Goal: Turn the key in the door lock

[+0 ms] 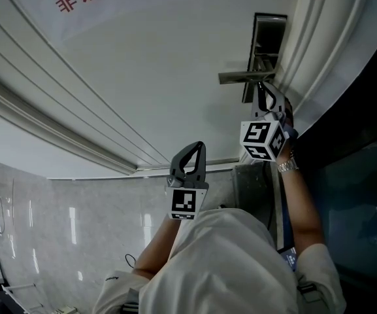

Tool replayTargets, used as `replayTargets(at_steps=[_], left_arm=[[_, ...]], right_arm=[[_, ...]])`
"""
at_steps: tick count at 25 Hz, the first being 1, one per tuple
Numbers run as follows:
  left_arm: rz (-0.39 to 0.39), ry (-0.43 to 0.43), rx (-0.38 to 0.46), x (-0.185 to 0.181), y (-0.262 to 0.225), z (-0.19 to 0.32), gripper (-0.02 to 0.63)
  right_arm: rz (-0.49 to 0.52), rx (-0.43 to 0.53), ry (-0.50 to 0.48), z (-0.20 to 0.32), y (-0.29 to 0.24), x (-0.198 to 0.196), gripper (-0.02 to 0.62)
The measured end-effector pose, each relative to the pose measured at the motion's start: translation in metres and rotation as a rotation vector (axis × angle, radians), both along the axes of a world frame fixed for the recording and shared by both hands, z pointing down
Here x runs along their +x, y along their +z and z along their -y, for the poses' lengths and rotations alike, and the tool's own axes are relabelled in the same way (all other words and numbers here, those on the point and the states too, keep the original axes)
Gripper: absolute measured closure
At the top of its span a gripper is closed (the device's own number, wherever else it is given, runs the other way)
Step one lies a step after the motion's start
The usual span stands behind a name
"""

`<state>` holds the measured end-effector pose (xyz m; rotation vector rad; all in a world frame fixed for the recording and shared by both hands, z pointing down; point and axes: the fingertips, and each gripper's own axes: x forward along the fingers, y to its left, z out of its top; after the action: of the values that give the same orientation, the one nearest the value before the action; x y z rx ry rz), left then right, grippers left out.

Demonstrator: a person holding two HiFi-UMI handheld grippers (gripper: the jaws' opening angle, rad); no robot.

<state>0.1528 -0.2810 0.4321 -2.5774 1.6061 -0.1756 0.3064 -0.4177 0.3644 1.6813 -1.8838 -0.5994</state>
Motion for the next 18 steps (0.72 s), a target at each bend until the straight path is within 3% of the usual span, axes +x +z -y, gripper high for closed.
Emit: replayTargets(at_steps=[18], left_arm=[[0.019,0.036,-0.006,0.011,0.003,-0.002,0.597]], right_arm=[[0.306,0.009,0.064,0.000,-0.002,0.004,0.586]])
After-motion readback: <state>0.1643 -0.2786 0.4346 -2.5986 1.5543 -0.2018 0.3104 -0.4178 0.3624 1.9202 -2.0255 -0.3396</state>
